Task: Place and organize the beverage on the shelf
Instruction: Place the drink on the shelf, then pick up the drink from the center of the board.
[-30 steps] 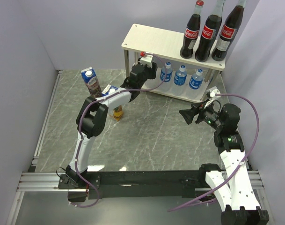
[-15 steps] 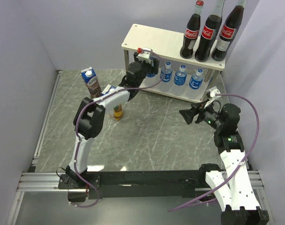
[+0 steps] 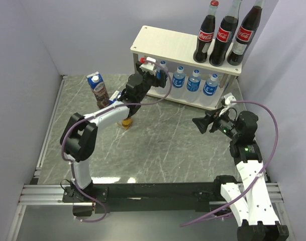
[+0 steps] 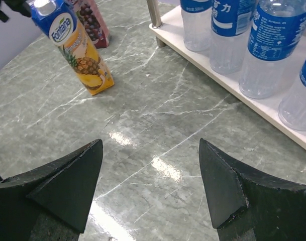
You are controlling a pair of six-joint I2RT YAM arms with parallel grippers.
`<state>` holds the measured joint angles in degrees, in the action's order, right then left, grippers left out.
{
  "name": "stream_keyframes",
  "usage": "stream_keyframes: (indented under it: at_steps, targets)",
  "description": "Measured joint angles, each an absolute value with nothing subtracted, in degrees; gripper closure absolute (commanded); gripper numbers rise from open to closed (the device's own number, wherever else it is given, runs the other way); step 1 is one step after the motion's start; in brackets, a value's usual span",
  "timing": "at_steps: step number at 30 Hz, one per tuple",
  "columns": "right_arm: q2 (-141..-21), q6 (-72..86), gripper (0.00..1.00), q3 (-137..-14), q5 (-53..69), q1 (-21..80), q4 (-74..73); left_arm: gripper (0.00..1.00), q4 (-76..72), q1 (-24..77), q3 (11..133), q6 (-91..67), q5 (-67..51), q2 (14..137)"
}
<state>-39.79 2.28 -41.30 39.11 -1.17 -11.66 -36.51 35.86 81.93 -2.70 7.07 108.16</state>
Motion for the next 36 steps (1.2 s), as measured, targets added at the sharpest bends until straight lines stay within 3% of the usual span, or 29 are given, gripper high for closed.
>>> stream_keyframes:
  at_steps: [3, 15, 25, 30, 36]
  targets:
    - [-39.8, 0.7, 0.17, -41.3, 40.4, -1.2, -11.8, 0.01, -34.5, 36.0, 78.5, -2.5, 5.8, 104.2]
    - [-41.2, -8.4, 0.16, -42.2, 49.5, -1.2, -16.0, 0.00, -20.4, 36.1, 63.9, -4.8, 0.3, 75.2]
    - [-41.8, -10.2, 0.17, -42.2, 53.6, -1.2, -17.1, 0.00, -4.5, 36.0, 49.0, -27.0, 15.0, 51.4]
    - [-41.9, -10.2, 0.17, -42.2, 53.7, -1.2, -17.1, 0.01, 2.4, 36.0, 45.7, -33.7, 18.3, 48.8]
    - [-41.9, -10.2, 0.17, -42.2, 54.0, -1.2, -17.1, 0.00, 5.0, 36.0, 42.7, -30.7, 18.6, 51.9]
